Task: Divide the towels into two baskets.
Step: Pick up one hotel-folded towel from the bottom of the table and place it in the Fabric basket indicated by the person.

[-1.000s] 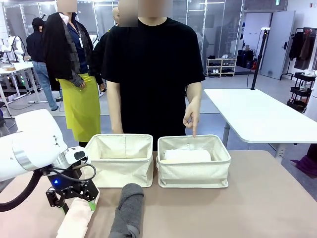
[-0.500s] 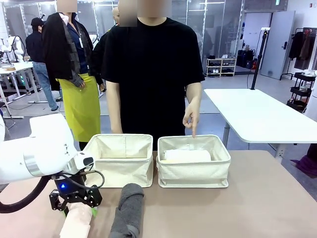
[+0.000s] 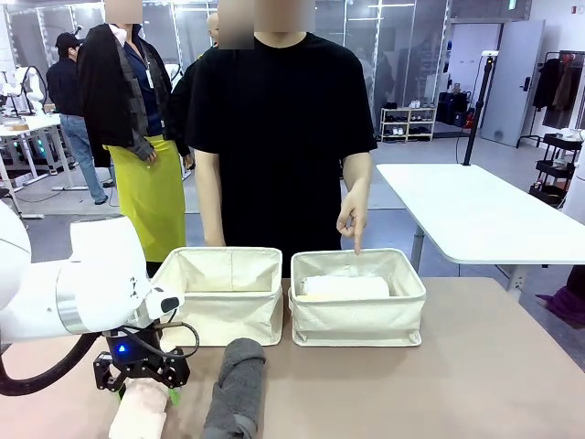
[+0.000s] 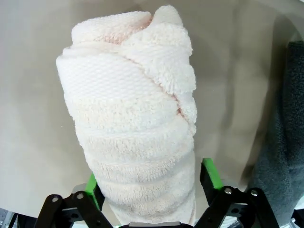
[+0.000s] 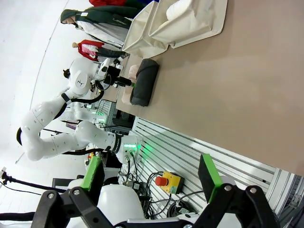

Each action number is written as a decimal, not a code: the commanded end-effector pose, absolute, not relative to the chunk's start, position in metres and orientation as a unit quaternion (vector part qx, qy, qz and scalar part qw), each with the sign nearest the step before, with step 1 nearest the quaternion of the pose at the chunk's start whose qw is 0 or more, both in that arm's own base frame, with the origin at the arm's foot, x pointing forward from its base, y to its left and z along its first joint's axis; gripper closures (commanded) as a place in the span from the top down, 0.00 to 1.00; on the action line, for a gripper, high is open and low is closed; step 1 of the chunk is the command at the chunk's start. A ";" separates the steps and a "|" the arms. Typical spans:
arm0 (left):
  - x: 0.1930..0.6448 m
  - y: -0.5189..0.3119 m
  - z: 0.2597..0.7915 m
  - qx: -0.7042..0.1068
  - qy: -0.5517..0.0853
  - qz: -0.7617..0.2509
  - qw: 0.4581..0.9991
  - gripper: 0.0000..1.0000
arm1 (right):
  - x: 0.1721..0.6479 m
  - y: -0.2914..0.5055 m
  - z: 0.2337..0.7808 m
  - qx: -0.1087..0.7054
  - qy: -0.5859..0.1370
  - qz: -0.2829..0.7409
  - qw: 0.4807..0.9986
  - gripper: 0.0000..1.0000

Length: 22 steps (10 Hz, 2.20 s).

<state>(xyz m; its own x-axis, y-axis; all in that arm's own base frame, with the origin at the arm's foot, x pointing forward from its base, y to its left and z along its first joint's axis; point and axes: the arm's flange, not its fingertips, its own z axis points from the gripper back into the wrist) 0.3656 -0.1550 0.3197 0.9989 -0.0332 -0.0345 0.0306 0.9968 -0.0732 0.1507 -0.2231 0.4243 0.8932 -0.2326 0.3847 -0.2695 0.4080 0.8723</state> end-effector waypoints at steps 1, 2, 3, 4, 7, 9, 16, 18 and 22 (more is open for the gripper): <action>0.362 -0.155 0.314 -0.022 0.009 -0.005 1.000 0.83 | 0.150 -0.223 0.427 0.544 -0.237 0.017 0.804 1.00; 0.362 -0.155 0.315 -0.022 0.004 -0.006 1.000 0.69 | 0.150 -0.223 0.427 0.544 -0.237 0.017 0.804 1.00; 0.362 -0.153 0.317 -0.018 0.001 -0.002 1.000 0.64 | 0.150 -0.223 0.427 0.544 -0.237 0.017 0.804 1.00; 0.360 -0.153 0.320 -0.016 -0.001 0.000 1.000 0.51 | 0.150 -0.223 0.427 0.544 -0.237 0.017 0.804 1.00; 0.351 -0.150 0.342 -0.021 -0.005 -0.027 0.999 0.35 | 0.150 -0.223 0.427 0.544 -0.237 0.017 0.804 1.00; 0.329 -0.146 0.389 -0.059 0.018 -0.118 0.991 0.35 | 0.150 -0.223 0.427 0.544 -0.237 0.017 0.804 1.00; 0.303 -0.156 0.441 -0.062 -0.005 -0.362 0.930 0.35 | 0.150 -0.223 0.427 0.544 -0.237 0.017 0.804 1.00; 0.303 -0.156 0.441 -0.062 -0.005 -0.362 0.930 0.35 | 0.150 -0.223 0.427 0.544 -0.237 0.017 0.804 1.00; 0.322 -0.197 0.485 0.032 -0.095 -0.533 0.840 0.38 | 0.150 -0.223 0.427 0.544 -0.237 0.017 0.804 1.00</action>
